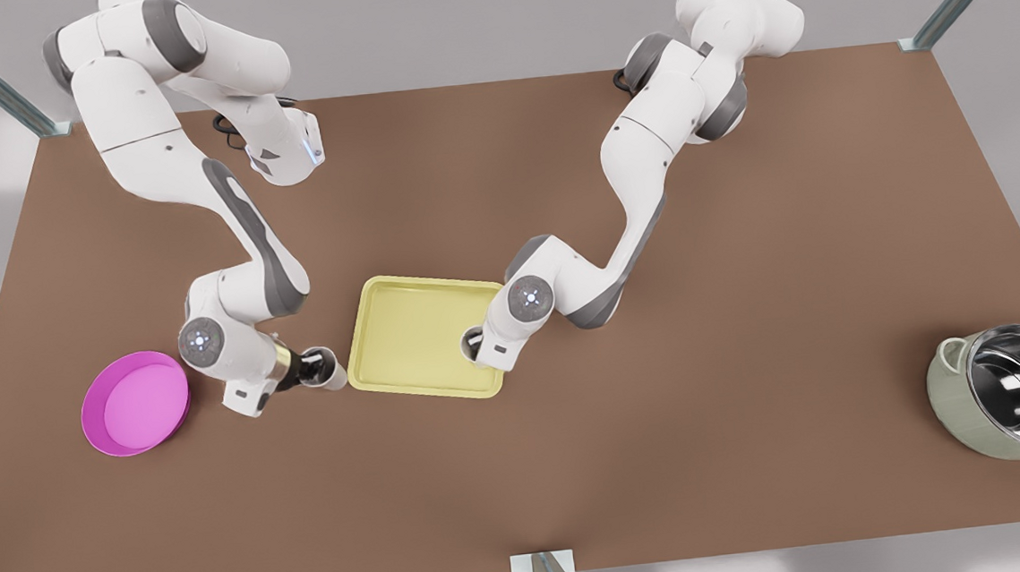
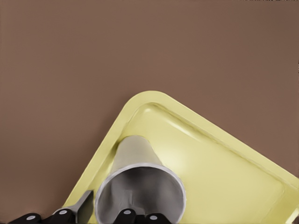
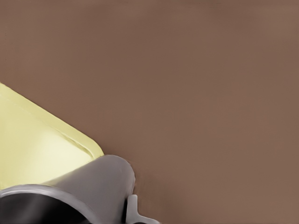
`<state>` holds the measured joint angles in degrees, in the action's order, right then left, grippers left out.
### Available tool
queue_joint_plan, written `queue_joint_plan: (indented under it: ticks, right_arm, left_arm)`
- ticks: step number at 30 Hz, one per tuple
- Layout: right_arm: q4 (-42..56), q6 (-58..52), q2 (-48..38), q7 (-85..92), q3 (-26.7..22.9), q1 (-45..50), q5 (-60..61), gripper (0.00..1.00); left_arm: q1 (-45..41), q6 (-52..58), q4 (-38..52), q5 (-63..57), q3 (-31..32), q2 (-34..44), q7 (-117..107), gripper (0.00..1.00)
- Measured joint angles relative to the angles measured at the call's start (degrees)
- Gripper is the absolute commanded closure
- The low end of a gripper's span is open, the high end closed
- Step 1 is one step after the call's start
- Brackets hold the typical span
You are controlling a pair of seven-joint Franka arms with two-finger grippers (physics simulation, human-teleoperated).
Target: Use both arms to respectively pick up the white IKEA cups from the middle-left and middle-right positions, then place the white IKEA cups onto the middle-middle tray, ensuring that the cups remain upright and do not tip over
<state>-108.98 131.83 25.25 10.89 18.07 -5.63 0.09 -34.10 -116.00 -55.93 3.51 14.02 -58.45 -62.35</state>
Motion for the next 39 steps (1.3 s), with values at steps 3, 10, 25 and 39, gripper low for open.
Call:
queue_joint_plan:
  ticks: [3, 10, 25, 39]
  right_arm:
    - [0.1, 0.7, 0.0, 0.1, 0.8, 5.3, 0.0, 0.79]
    - [-6.1, 4.0, 0.1, 0.4, 0.9, 8.6, -0.1, 0.79]
    - [-5.1, 5.9, 3.8, -2.9, 0.9, 8.7, -4.1, 0.0]
    - [8.5, -13.9, -2.6, -1.3, 0.2, 6.8, 0.8, 0.0]
  left_arm:
    - [0.0, -1.2, 0.0, 0.5, 0.2, 0.0, -2.6, 0.0]
    - [0.4, 1.3, -0.1, -0.1, 0.3, 2.3, -8.1, 0.0]
    - [30.9, 39.9, -24.2, -7.1, -4.7, 42.2, 15.7, 0.0]
    - [34.5, 48.1, -18.6, -4.3, -3.6, 41.9, 35.6, 0.0]
